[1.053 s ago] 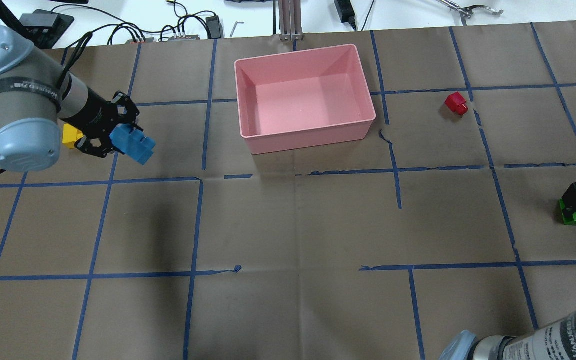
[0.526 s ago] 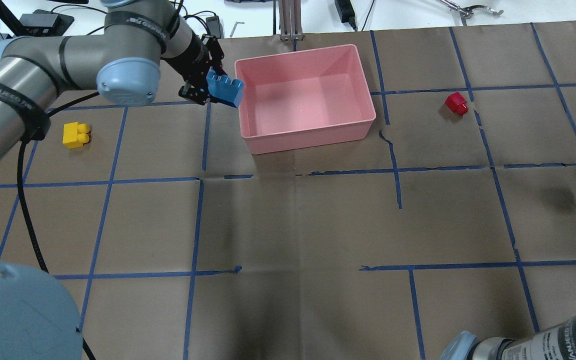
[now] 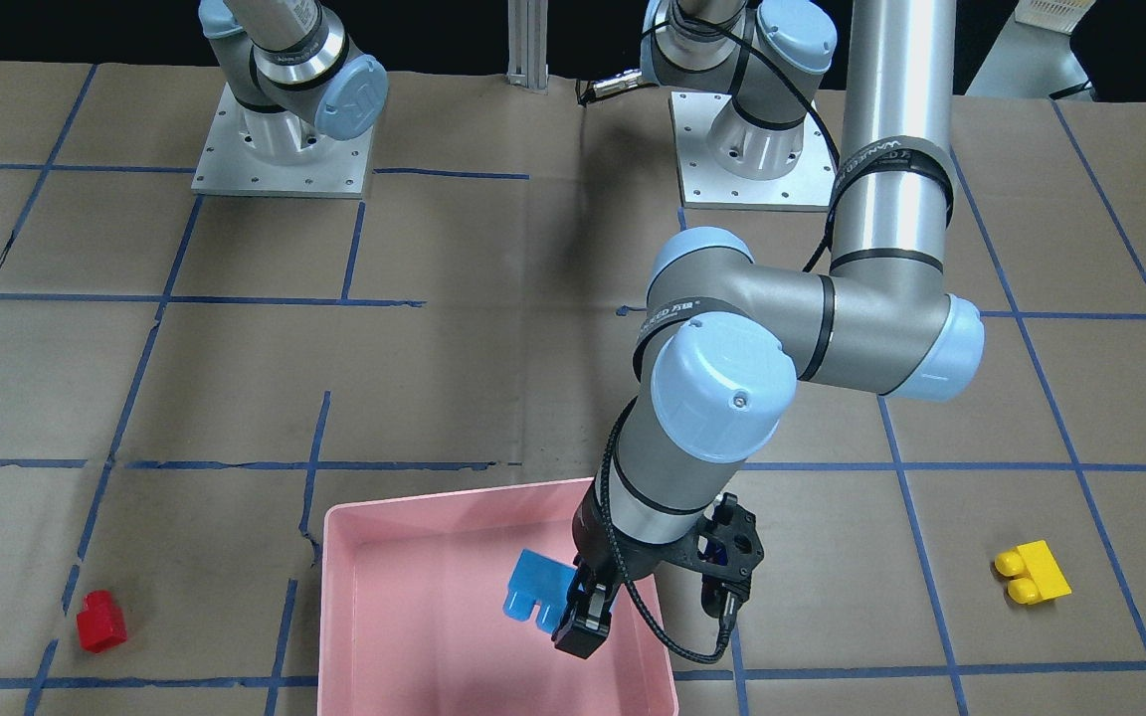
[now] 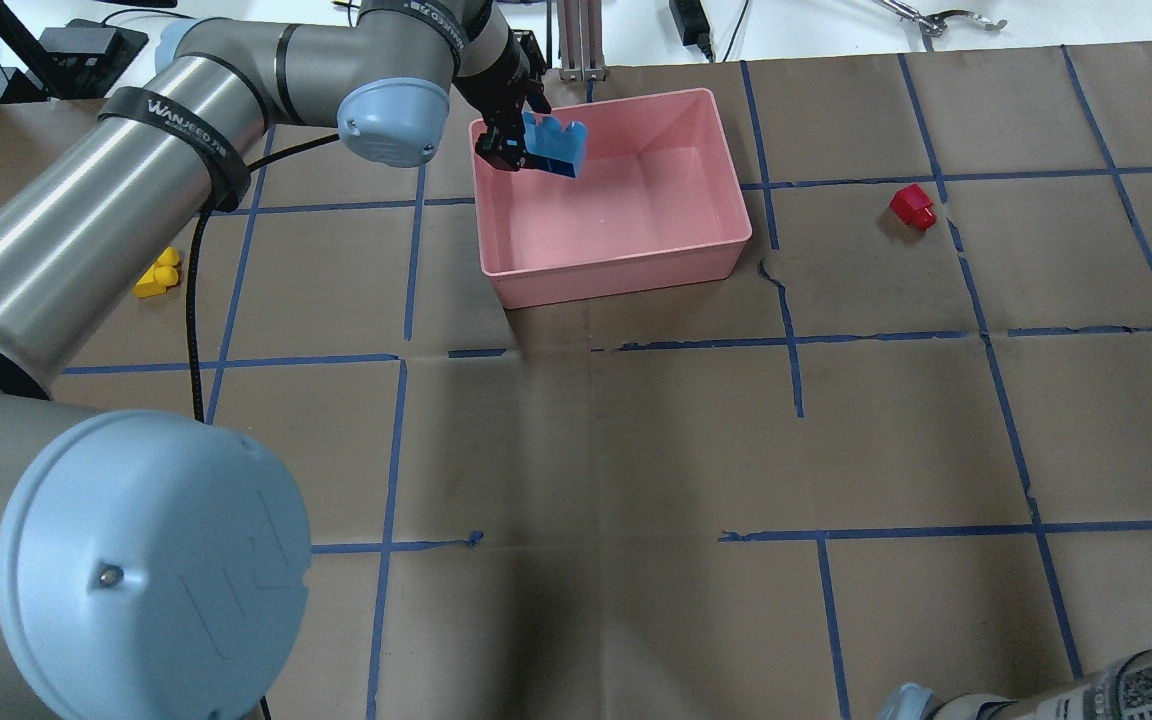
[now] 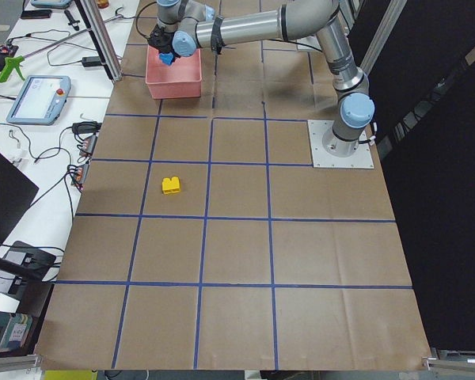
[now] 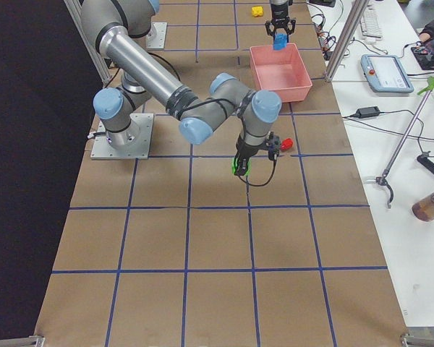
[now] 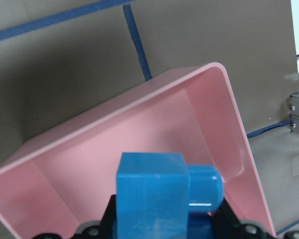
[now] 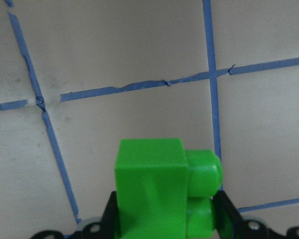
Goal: Put all blocks into box
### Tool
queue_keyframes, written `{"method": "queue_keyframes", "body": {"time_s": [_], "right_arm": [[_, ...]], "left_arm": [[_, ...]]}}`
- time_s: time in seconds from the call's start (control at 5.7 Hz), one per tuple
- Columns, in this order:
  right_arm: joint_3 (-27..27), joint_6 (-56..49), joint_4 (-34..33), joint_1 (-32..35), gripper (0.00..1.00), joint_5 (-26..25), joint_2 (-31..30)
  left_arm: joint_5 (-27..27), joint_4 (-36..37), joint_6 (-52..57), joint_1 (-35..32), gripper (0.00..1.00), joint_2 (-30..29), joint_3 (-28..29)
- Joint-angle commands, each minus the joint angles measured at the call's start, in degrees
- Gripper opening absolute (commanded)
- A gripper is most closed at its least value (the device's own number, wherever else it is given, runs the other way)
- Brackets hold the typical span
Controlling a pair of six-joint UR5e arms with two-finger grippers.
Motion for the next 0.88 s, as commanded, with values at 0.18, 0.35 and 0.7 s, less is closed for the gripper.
{"method": "queue_keyframes", "body": {"time_s": [0.18, 0.35, 0.7], "right_arm": [[-8.39, 11.33, 7.04, 11.00, 0.43, 0.04, 1.01], [-8.48, 15.29, 6.26, 14.87, 0.43, 0.30, 1.28], [-16.68, 24.78, 5.72, 26.54, 0.43, 0.48, 8.44]], "left_arm": [[1.05, -0.39, 8.22, 0.50, 0.99, 1.67, -2.60], [8.63, -0.58, 22.83, 3.73, 0.99, 4.74, -6.97], [15.17, 0.12, 58.06, 13.56, 0.99, 11.94, -18.30]]}}
